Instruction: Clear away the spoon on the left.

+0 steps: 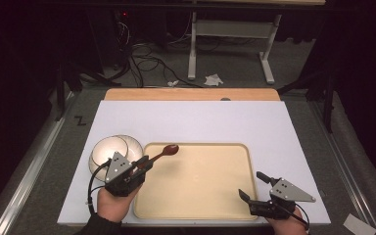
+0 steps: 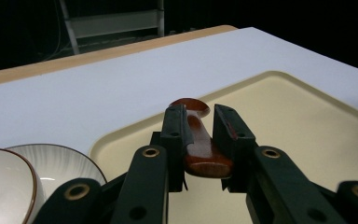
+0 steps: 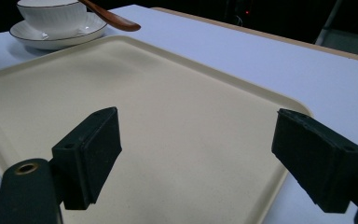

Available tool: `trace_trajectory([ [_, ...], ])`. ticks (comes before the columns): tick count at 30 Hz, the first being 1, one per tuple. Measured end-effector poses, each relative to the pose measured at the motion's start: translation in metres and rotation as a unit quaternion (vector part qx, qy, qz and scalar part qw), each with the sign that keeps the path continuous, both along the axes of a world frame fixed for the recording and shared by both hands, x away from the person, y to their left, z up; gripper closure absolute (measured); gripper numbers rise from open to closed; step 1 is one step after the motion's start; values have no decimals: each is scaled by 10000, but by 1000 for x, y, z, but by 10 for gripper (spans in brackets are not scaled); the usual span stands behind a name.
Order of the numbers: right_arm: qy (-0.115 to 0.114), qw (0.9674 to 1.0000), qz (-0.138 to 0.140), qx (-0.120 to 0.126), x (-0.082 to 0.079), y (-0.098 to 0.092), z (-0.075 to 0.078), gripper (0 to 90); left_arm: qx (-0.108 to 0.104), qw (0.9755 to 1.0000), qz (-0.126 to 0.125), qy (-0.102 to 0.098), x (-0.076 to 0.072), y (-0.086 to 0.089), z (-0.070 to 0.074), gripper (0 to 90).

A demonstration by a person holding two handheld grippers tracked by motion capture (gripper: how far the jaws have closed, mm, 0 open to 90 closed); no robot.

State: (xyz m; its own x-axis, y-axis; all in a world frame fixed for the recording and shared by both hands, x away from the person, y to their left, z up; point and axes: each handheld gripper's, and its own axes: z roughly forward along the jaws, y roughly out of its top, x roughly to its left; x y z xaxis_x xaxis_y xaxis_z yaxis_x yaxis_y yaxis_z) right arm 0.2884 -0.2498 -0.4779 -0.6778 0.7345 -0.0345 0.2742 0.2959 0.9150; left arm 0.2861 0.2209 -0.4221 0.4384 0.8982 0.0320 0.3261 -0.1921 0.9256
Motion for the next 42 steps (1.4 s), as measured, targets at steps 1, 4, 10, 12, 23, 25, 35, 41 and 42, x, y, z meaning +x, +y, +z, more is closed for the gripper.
trace_trajectory([
  [1, 1, 10000, 1, 2, 0, 0, 0, 169, 18, 10000, -74, 17, 3, -7, -1, 749],
  [4, -3, 10000, 8, 4, 0, 0, 0, 169, -42, 9996, -256, 54, 8, -20, -3, 749],
  [10, 1, 10000, 6, 2, -1, 0, 0, 169, -202, 9983, -538, 123, 11, -35, -14, 749],
  [12, -2, 10000, 9, -4, -1, 0, 0, 169, -366, 9973, -596, 204, 13, -36, -18, 748],
  [23, 9, 10000, 43, -29, 0, 2, 0, 169, -484, 9962, -677, 253, 13, -46, -40, 748],
  [25, 11, 10000, 38, -30, 0, 2, 0, 169, -436, 9961, -704, 296, 12, -48, -44, 748],
  [35, 21, 10000, 13, -29, 0, 2, 0, 169, -348, 9969, -650, 276, 10, -50, -54, 745],
  [41, 25, 10000, 4, -20, 0, 2, 0, 169, -244, 9978, -544, 278, 10, -49, -58, 690],
  [42, 32, 10000, 1, -15, 0, 2, 0, 169, -258, 9978, -539, 295, 10, -49, -59, 640],
])
